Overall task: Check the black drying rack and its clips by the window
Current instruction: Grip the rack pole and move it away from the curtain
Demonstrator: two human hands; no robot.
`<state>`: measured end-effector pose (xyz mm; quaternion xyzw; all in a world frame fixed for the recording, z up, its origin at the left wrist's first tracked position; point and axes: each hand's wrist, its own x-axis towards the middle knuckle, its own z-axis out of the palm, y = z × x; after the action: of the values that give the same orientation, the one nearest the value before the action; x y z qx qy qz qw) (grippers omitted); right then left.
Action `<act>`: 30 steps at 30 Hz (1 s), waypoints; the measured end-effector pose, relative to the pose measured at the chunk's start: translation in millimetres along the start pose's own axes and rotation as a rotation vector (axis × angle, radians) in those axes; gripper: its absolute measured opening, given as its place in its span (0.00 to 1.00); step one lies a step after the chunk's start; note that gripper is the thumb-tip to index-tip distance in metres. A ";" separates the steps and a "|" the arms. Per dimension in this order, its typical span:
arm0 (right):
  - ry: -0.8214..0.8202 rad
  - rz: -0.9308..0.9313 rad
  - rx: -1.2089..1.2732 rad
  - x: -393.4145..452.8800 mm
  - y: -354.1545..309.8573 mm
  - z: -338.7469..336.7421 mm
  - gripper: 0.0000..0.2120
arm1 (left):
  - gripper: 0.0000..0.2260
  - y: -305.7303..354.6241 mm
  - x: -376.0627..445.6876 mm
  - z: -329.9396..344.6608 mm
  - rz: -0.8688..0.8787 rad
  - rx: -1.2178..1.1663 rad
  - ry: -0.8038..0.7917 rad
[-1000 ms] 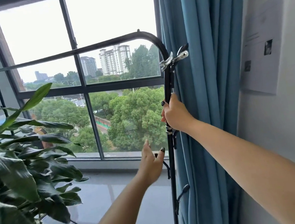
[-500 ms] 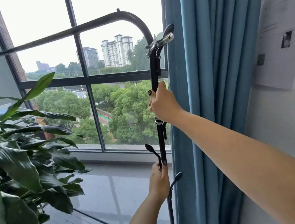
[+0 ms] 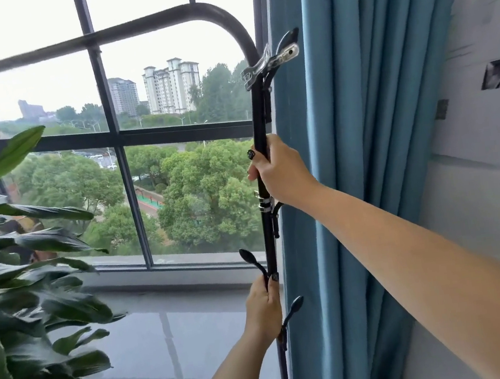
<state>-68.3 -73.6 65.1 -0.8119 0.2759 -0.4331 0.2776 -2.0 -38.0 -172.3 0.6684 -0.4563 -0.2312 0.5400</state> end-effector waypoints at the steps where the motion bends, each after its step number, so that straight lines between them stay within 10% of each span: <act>1: 0.009 -0.030 -0.028 4.8 1.8 -0.9 0.09 | 0.12 0.3 5.6 -0.8 0.001 -0.020 -0.003; 8: 0.183 0.004 0.016 35.1 35.3 -9.2 0.16 | 0.11 -10.0 41.8 -4.8 0.041 -0.074 -0.044; 14: 0.008 0.178 0.175 59.6 65.9 3.9 0.12 | 0.10 -16.8 66.2 -9.1 0.061 -0.089 -0.110; 18: -0.050 0.345 0.388 69.1 82.8 -3.4 0.28 | 0.09 -16.1 77.8 -9.1 0.128 -0.069 -0.139; 30: 0.136 0.401 0.178 87.6 139.3 -35.9 0.25 | 0.11 -15.9 118.3 13.0 0.121 -0.012 -0.104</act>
<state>-86.6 -238.1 34.0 -0.6821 0.4103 -0.4457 0.4095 49.7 -146.3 -169.5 0.6234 -0.5221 -0.2352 0.5324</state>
